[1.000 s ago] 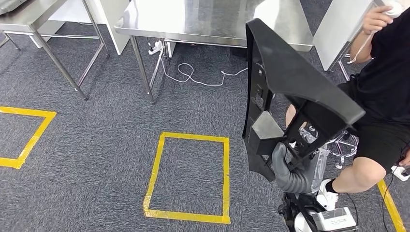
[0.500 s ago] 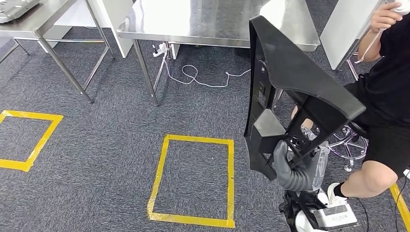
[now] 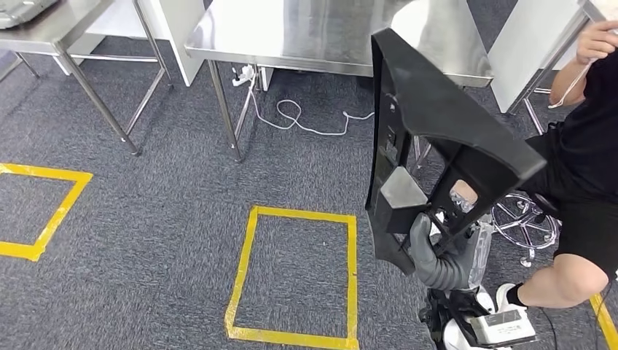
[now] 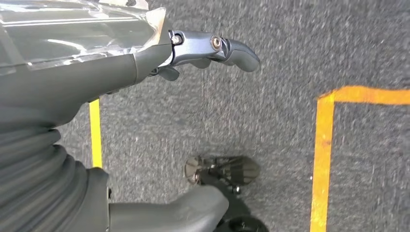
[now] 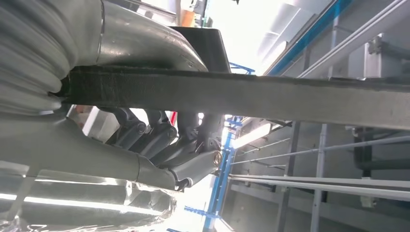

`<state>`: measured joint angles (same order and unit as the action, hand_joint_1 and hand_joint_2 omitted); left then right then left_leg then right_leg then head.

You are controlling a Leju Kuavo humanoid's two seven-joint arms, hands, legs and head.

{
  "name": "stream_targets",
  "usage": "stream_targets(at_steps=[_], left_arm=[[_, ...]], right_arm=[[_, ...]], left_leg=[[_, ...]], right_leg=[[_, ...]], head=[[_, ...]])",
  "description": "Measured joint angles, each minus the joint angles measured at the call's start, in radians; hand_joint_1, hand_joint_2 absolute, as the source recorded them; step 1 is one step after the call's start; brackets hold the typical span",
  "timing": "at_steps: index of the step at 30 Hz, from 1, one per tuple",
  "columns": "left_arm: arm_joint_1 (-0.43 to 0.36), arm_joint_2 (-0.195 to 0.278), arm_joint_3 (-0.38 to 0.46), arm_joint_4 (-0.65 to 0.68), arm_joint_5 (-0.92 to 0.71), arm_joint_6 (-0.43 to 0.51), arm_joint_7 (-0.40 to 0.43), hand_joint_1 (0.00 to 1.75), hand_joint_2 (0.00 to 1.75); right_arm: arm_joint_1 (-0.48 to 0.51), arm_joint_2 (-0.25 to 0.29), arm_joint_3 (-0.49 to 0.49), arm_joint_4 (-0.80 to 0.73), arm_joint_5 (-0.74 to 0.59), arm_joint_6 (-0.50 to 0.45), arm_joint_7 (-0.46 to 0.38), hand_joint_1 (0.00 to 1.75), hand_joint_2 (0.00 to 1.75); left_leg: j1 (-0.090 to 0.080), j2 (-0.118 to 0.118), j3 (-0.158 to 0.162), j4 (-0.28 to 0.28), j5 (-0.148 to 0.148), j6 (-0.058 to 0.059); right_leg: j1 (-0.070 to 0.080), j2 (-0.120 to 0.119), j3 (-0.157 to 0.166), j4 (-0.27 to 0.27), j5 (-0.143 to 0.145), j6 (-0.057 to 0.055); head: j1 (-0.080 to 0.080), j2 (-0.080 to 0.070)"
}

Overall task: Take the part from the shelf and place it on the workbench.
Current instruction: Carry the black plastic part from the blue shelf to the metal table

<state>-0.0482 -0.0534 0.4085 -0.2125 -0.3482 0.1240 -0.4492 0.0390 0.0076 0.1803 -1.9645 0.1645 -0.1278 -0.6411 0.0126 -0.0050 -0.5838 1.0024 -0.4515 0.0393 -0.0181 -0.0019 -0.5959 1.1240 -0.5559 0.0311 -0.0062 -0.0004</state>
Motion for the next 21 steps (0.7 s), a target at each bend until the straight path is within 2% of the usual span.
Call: stream_targets(at_steps=[2,3,4,5,6,8,10,13,14,15,17,18,19,20,21], left_arm=[[0.000,0.000,0.000,0.000,0.000,0.000,0.000,0.00,1.75],[0.000,0.000,0.001,0.000,0.000,0.000,-0.001,0.00,1.75],[0.000,0.000,0.001,0.000,0.000,0.000,-0.001,0.00,1.75],[0.000,0.000,0.001,0.000,0.000,0.000,-0.001,0.00,1.75],[0.000,-0.001,0.002,0.000,0.000,0.000,-0.001,0.00,1.75],[-0.001,-0.002,0.003,0.000,0.000,0.000,-0.001,0.00,1.75],[-0.001,-0.003,0.005,0.000,0.001,-0.001,-0.002,0.00,1.75],[-0.003,-0.001,0.007,-0.001,0.001,-0.001,-0.003,0.00,1.75],[-0.003,-0.001,0.007,-0.001,0.001,-0.002,-0.004,0.00,1.75],[-0.003,-0.001,0.008,-0.001,0.000,-0.002,-0.004,0.00,1.75],[-0.001,-0.002,0.009,-0.001,0.000,-0.003,-0.004,0.00,1.75],[0.001,-0.002,0.010,-0.001,0.000,-0.003,-0.004,0.00,1.75],[0.002,-0.002,0.012,-0.001,0.000,-0.003,-0.004,0.00,1.75],[0.002,-0.002,0.014,-0.001,0.000,-0.003,-0.004,0.00,1.75],[0.002,-0.002,0.016,0.000,0.000,-0.003,-0.004,0.00,1.75]], right_arm=[[0.004,0.000,0.000,0.003,-0.001,0.000,-0.001,1.75,1.75],[0.005,0.000,0.000,0.005,-0.002,0.000,-0.001,1.75,1.75],[0.007,0.000,0.000,0.006,-0.002,0.000,-0.001,1.75,1.75],[0.007,-0.001,0.000,0.007,-0.002,0.000,-0.001,1.75,1.75],[0.007,-0.001,0.000,0.007,-0.002,0.000,-0.001,1.75,1.75],[0.006,-0.001,0.000,0.008,-0.002,0.000,-0.002,1.75,1.75],[0.005,-0.001,-0.001,0.008,-0.002,0.000,-0.002,1.75,1.75],[0.004,0.000,-0.001,0.008,-0.002,0.000,-0.003,1.75,1.75],[0.002,0.000,-0.001,0.008,-0.002,0.000,-0.003,1.75,1.75],[0.002,0.001,-0.001,0.009,-0.002,0.000,-0.003,1.75,1.75],[0.000,0.001,-0.001,0.009,-0.002,0.000,-0.003,1.75,1.75],[0.000,0.001,-0.001,0.010,-0.002,0.000,-0.003,1.75,1.75],[0.001,0.001,-0.002,0.011,-0.002,0.000,-0.003,1.75,1.75],[0.001,0.001,-0.002,0.012,-0.002,0.000,-0.003,1.75,1.75],[0.000,0.001,-0.002,0.013,-0.002,0.000,-0.003,1.75,1.75]], left_leg=[[-0.004,-0.001,0.006,0.000,-0.006,0.009],[-0.007,-0.002,0.009,0.000,-0.010,0.012],[-0.010,-0.004,0.015,0.001,-0.014,0.013],[-0.012,-0.007,0.022,0.001,-0.019,0.013],[-0.014,-0.009,0.028,0.001,-0.024,0.012],[-0.020,-0.013,0.038,0.003,-0.038,0.005],[-0.023,-0.015,0.042,0.003,-0.046,-0.004],[-0.018,-0.011,0.044,0.020,-0.060,-0.021],[-0.015,-0.010,0.029,0.055,-0.077,-0.027],[-0.011,-0.008,0.000,0.112,-0.099,-0.033],[-0.002,-0.005,-0.083,0.244,-0.141,-0.046],[0.003,-0.004,-0.116,0.282,-0.141,-0.051],[0.008,-0.002,-0.131,0.284,-0.121,-0.056],[0.013,0.000,-0.125,0.247,-0.083,-0.059],[0.016,0.002,-0.104,0.183,-0.036,-0.060]], right_leg=[[0.001,0.000,-0.081,0.135,-0.039,-0.006],[0.002,0.001,-0.106,0.169,-0.040,-0.004],[0.002,0.001,-0.113,0.164,-0.024,0.002],[0.003,0.001,-0.097,0.116,0.007,0.008],[0.005,0.001,-0.069,0.045,0.043,0.013],[0.011,0.001,-0.015,-0.079,0.095,0.009],[0.019,0.002,0.001,-0.114,0.102,-0.007],[0.007,0.002,0.018,-0.126,0.100,-0.030],[0.000,0.001,0.028,-0.132,0.097,-0.037],[0.000,0.000,0.037,-0.134,0.093,-0.044],[0.001,0.000,0.049,-0.134,0.082,-0.054],[0.001,0.000,0.056,-0.134,0.076,-0.055],[0.000,0.001,0.063,-0.134,0.070,-0.053],[-0.001,0.002,0.074,-0.134,0.062,-0.050],[-0.002,0.003,0.085,-0.134,0.053,-0.046]], head=[[0.002,0.000],[0.002,0.000],[0.002,0.000],[0.002,0.000],[0.002,0.000],[0.003,0.000],[0.002,0.000],[0.001,0.000],[-0.001,0.000],[-0.002,0.000],[-0.002,0.000],[-0.002,0.000],[-0.003,0.000],[-0.003,0.000],[-0.003,0.000]])
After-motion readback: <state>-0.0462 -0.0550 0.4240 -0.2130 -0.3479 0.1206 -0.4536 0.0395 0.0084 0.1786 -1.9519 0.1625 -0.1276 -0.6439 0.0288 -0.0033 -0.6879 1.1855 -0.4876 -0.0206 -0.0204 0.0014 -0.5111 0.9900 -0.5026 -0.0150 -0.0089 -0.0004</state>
